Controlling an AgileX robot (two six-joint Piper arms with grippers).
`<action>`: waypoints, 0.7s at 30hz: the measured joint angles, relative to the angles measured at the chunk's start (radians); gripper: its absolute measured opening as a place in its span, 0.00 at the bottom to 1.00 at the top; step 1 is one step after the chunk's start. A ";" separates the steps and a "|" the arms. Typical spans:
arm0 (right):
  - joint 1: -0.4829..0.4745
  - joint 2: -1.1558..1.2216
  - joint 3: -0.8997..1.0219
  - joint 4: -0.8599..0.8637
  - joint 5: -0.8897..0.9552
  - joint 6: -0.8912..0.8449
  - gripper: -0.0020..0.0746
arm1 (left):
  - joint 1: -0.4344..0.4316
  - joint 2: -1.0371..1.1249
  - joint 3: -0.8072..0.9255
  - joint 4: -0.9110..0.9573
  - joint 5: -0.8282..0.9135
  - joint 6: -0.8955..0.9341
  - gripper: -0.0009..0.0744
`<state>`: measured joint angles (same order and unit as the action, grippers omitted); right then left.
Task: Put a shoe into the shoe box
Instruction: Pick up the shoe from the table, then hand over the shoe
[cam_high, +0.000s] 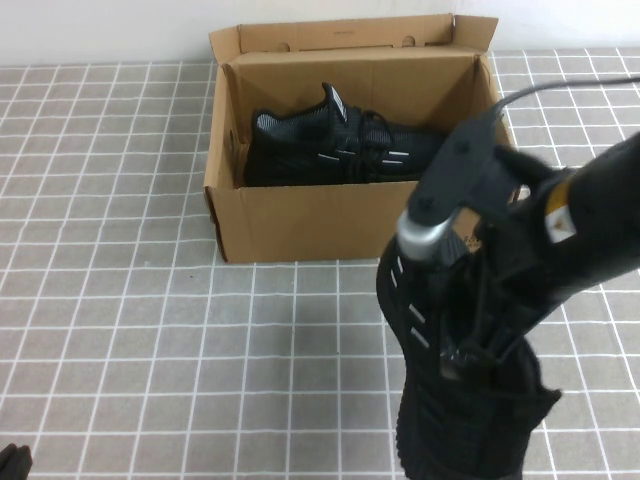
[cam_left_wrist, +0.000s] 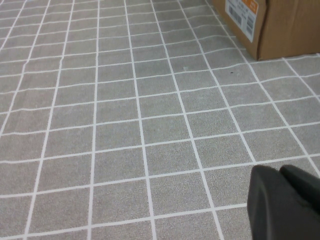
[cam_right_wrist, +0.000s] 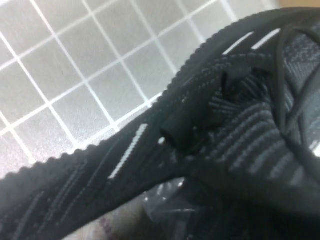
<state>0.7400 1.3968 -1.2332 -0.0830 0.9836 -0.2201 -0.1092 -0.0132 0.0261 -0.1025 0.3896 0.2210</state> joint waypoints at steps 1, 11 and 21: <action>0.000 -0.021 0.000 -0.005 0.000 -0.003 0.02 | 0.000 0.000 0.000 0.000 0.000 0.000 0.01; 0.000 -0.094 -0.043 -0.023 -0.083 -0.020 0.02 | 0.000 0.000 0.000 0.000 0.000 0.000 0.01; 0.000 -0.073 -0.143 -0.025 -0.143 -0.024 0.02 | 0.000 0.000 0.000 0.000 0.000 0.000 0.01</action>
<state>0.7400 1.3237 -1.3759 -0.1080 0.8406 -0.2445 -0.1092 -0.0132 0.0261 -0.1025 0.3896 0.2210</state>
